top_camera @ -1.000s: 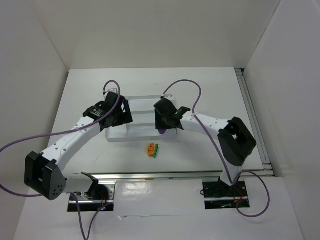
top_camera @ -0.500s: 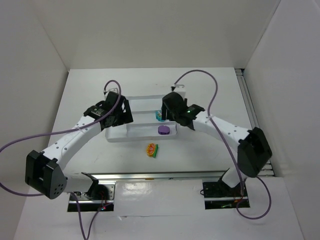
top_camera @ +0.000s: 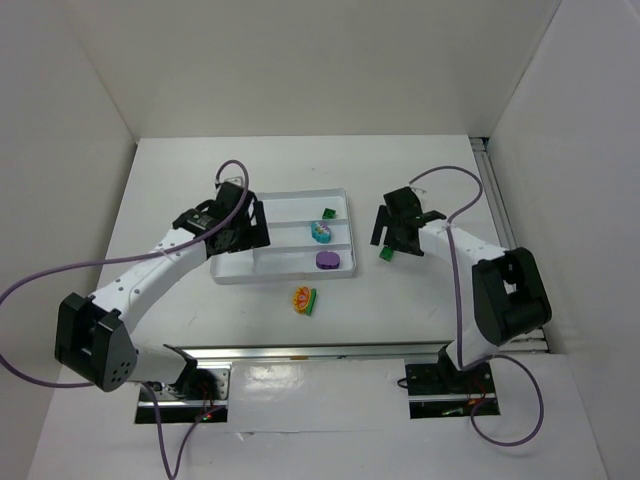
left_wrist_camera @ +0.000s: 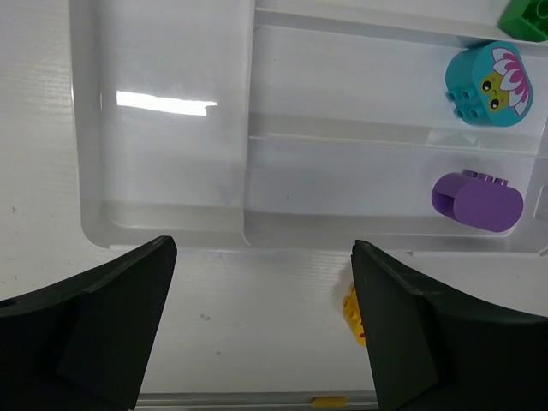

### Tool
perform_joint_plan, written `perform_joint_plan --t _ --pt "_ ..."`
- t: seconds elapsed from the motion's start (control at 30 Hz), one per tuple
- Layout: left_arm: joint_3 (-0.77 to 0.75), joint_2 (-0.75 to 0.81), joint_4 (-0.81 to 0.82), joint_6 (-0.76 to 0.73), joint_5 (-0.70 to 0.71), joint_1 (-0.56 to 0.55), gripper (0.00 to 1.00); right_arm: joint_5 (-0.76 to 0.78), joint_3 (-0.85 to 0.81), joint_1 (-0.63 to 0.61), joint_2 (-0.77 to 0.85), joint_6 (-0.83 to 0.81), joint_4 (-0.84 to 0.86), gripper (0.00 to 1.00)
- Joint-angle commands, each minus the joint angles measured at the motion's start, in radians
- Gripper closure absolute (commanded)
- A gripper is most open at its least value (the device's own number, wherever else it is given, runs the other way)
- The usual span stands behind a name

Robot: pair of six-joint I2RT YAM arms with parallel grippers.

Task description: Sort the legos into containers by color

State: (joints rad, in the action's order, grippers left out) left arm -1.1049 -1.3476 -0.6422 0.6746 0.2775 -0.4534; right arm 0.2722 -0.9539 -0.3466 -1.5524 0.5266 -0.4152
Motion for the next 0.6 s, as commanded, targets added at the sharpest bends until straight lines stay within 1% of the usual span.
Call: perform_joint_plan --t 0.0,0.03,0.07,0.13,0.2,0.3,0.57 --pt "-0.039 -0.013 0.019 -0.033 -0.027 -0.004 0.04 -0.065 -0.005 0.008 -0.032 -0.013 0.076 0.09" --pt "-0.039 -0.013 0.019 -0.043 -0.027 -0.004 0.04 -0.065 -0.005 0.008 -0.032 -0.013 0.088 0.11" --pt "-0.039 -0.013 0.019 -0.043 -0.027 -0.004 0.04 -0.054 0.007 0.008 -0.046 -0.013 0.088 0.18" --pt "-0.039 -0.022 0.019 -0.043 -0.027 -0.004 0.04 -0.045 0.018 0.008 -0.046 -0.004 0.101 0.25" --pt "-0.049 -0.022 0.019 -0.043 -0.027 -0.004 0.04 -0.045 0.018 0.008 -0.046 -0.004 0.110 0.29" --pt "-0.058 -0.031 0.010 -0.052 -0.027 -0.004 0.04 -0.070 0.027 0.008 -0.064 -0.004 0.110 0.30" --pt "-0.076 -0.042 0.010 -0.052 -0.037 -0.004 0.04 -0.051 0.037 0.008 -0.106 -0.004 0.119 0.30"
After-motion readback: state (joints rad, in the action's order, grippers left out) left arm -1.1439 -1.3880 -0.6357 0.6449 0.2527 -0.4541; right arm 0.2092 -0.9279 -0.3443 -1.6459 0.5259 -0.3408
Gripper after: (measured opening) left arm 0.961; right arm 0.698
